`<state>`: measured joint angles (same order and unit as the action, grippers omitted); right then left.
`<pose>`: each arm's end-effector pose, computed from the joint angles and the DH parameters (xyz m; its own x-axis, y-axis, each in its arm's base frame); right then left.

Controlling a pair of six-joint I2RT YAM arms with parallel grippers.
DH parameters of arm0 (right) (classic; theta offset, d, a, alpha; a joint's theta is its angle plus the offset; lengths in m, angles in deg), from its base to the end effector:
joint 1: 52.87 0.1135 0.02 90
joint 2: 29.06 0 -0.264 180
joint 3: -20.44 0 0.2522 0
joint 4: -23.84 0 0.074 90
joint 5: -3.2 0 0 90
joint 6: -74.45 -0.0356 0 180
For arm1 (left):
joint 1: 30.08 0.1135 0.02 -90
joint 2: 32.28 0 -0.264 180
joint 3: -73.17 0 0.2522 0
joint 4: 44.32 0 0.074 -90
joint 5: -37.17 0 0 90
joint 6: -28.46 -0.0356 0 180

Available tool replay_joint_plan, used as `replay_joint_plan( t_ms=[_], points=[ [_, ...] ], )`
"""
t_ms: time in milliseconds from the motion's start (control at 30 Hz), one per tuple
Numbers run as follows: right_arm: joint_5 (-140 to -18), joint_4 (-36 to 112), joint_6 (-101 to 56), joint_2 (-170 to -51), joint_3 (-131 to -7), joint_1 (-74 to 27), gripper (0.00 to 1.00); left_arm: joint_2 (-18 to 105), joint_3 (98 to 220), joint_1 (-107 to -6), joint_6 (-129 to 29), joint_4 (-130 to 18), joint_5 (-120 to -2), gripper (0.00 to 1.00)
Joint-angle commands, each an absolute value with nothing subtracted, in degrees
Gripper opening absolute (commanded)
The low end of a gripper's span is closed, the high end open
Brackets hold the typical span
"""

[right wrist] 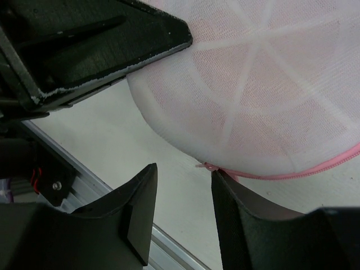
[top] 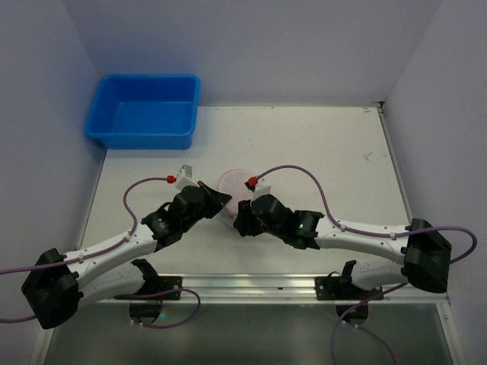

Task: Unzip the laundry bag and remove the bra

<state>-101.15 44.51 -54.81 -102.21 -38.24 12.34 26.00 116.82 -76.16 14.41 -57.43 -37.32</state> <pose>0.1239 0.2472 0.2407 -0.6897 -0.0311 -0.7234 -0.4625 0.7877 0.4071 0.1602 -0.1526 0.2240 -0.5924 -0.7324 -0.3356 -0.1846 0.5289 -0.8284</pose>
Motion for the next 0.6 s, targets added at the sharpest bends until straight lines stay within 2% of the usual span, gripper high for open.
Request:
replay_joint_plan(
  t_ms=[0,267,367,467,500,567],
  points=[
    [-106.13,45.51,-57.56,-104.12,-41.92,12.43,0.45,26.08,119.36,-76.75,15.37,-57.64,-33.76,0.0],
    [-113.07,47.35,-60.1,-104.82,-42.71,11.82,0.41,25.29,119.1,-77.01,15.28,-57.9,-33.93,0.0],
    [-113.34,47.44,-60.37,-104.47,-42.19,11.55,0.36,24.85,118.92,-77.01,15.11,-57.99,-33.85,0.0],
    [-113.08,47.44,-59.67,-104.12,-41.83,11.55,0.26,24.41,119.01,-77.01,14.75,-57.99,-33.76,0.0],
    [-112.82,47.44,-59.58,-104.12,-41.74,11.55,0.18,24.32,119.1,-77.01,14.67,-57.99,-33.67,0.0],
    [-111.85,47.44,-58.88,-103.86,-41.66,11.55,0.11,24.32,119.18,-77.01,14.31,-57.99,-33.41,0.0]
  ],
)
